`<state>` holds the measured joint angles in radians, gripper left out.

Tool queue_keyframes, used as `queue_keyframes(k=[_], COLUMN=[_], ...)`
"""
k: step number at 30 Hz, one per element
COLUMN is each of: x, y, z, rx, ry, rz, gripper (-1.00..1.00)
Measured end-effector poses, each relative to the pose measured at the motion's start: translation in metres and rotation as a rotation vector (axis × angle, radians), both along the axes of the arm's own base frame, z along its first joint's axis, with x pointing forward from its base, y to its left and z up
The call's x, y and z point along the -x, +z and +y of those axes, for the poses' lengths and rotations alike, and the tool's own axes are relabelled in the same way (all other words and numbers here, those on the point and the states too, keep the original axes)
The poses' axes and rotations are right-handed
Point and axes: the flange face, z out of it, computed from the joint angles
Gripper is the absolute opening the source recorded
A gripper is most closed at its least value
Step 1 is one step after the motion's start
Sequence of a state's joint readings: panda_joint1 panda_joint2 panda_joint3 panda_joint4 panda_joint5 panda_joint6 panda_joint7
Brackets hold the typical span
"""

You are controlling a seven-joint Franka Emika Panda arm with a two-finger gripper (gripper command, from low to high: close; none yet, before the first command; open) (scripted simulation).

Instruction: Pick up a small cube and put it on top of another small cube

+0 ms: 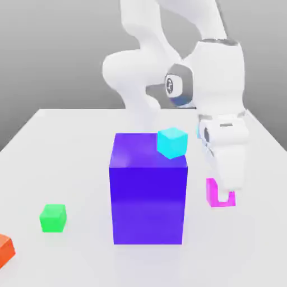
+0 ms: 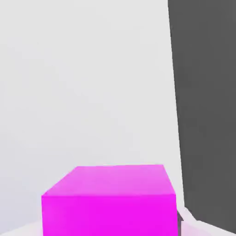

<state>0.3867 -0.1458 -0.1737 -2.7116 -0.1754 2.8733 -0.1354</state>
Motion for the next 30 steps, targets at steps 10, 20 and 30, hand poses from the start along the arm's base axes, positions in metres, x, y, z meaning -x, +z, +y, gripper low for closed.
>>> queue_keyframes(k=[10, 20, 30], x=[-0.008, 0.064, 0.098], y=[0.012, -0.010, -0.068], z=[-0.194, -0.337, -0.333], rx=[-0.108, -0.193, -0.188], ry=[-0.751, -1.354, -1.393], rz=[0.022, 0.106, 0.282], gripper=[-1.00, -1.00, -1.00])
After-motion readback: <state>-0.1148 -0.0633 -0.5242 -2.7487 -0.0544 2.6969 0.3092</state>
